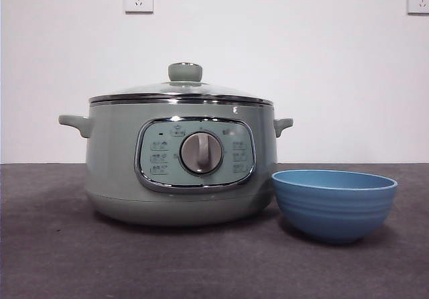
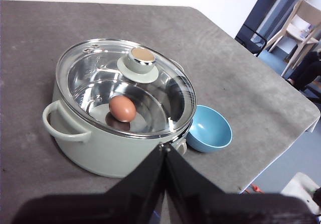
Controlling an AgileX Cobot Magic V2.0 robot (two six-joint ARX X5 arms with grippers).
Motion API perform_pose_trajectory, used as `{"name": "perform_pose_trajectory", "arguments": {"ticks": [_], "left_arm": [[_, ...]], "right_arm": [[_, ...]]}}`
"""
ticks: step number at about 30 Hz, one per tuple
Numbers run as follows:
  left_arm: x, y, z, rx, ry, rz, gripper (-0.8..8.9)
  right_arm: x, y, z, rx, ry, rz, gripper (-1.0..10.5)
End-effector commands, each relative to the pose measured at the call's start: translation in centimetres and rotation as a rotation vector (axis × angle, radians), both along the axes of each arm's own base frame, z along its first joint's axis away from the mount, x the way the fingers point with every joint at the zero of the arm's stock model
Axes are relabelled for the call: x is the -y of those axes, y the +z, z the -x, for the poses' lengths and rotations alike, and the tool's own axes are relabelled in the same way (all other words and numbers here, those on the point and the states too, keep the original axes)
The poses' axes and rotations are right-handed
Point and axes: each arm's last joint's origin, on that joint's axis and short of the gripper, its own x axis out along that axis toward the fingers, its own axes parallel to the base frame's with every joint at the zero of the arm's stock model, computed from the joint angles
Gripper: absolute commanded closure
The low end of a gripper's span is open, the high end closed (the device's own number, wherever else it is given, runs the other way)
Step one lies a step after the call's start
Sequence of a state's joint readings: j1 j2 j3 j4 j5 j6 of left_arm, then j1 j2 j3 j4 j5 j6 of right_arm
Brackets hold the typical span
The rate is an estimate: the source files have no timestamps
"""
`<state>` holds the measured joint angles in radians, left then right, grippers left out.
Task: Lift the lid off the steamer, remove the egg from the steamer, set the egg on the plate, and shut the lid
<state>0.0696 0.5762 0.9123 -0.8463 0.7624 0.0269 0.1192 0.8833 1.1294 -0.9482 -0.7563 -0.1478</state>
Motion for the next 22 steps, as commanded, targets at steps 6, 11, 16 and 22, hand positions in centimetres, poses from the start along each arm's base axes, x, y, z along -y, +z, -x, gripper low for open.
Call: {"name": "perform_pose_trajectory", "arguments": {"ticks": [6,11,16,22], "left_arm": [[0.0,0.4,0.1,0.034,-0.01,-0.013,3.65],[0.2,0.5,0.0,0.012,-0.016,0.016,3.32],[0.4,0.7,-0.6,0.035,-0.044,0.02,3.32],[1.1,2.3,-2.3,0.067,-0.097,0.03,3.32]], "right_arm": [[-0.1,0.0,0.0,0.017,0.016,0.014,5.4],[-0.1,0.0,0.0,0.012,0.012,0.011,3.8],[-0.1,0.0,0.0,0.012,0.013,0.011,3.8],[-0.1,0.0,0.0,0.013,0.013,0.011,3.8]]}}
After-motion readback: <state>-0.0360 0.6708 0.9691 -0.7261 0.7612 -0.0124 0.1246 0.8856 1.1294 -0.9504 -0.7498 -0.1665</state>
